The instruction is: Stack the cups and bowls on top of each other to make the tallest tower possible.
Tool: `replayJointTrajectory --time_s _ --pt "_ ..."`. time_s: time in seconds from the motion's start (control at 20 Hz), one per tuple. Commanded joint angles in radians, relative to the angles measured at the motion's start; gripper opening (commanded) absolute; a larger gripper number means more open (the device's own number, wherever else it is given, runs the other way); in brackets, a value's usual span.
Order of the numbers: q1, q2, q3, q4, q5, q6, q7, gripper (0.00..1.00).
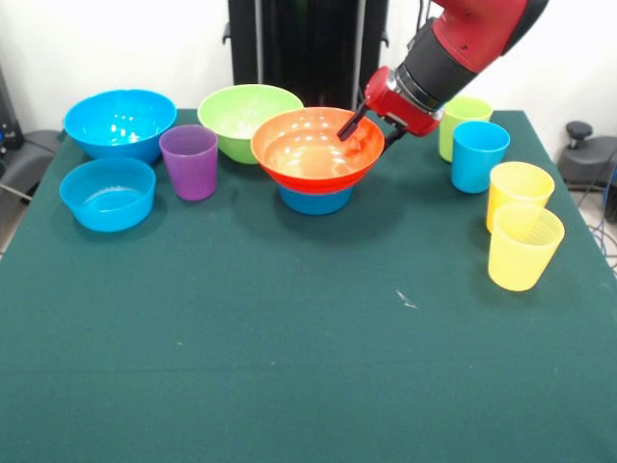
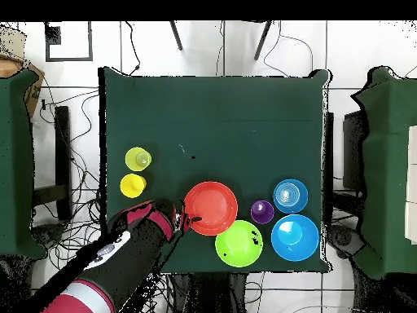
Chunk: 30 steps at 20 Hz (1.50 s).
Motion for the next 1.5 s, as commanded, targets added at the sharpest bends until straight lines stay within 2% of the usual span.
replayJointTrajectory --time_s 0.05,0.35,1.5 --pt "0.007 0.031 0.108 -0.029 0.02 0.059 0.127 1.0" --pt "0.008 0.0 0.113 -0.008 0.027 0.059 0.13 1.0" --pt "0.041 -0.116 0.113 0.013 0.041 0.22 0.134 1.0"
